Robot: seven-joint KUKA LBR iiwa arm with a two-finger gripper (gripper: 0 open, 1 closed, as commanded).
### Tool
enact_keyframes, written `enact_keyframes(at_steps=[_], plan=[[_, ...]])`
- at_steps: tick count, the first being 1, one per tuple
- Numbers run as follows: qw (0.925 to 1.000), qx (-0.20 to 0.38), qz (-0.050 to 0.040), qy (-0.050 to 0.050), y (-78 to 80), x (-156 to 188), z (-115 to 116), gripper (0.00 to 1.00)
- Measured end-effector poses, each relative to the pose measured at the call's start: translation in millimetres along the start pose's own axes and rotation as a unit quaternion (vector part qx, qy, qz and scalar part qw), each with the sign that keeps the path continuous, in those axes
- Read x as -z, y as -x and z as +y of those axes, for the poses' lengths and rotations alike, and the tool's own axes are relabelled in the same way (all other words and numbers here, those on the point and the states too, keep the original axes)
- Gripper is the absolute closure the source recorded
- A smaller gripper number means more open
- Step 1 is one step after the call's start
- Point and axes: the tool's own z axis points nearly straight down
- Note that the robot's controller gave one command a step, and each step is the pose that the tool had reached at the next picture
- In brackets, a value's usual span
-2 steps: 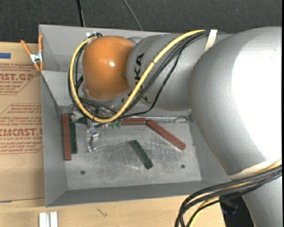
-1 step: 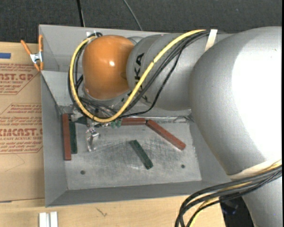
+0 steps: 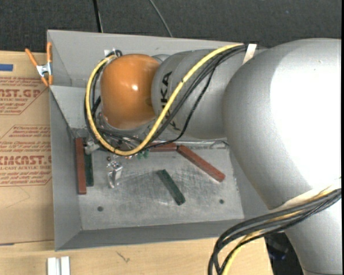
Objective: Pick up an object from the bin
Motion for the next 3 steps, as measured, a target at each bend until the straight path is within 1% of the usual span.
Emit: enact_keyframes(at_steps=[1,2,3], plan=[[0.9997,0.025,-0.0057,-0.001,1.2,-23.1,1.3,0.00],[0.9907,0.136,-0.0081,-0.003,-5.8,-22.8,16.5,0.00],[0.9577,0.288,-0.0054,-0.001,1.3,-28.2,23.3,1.00]])
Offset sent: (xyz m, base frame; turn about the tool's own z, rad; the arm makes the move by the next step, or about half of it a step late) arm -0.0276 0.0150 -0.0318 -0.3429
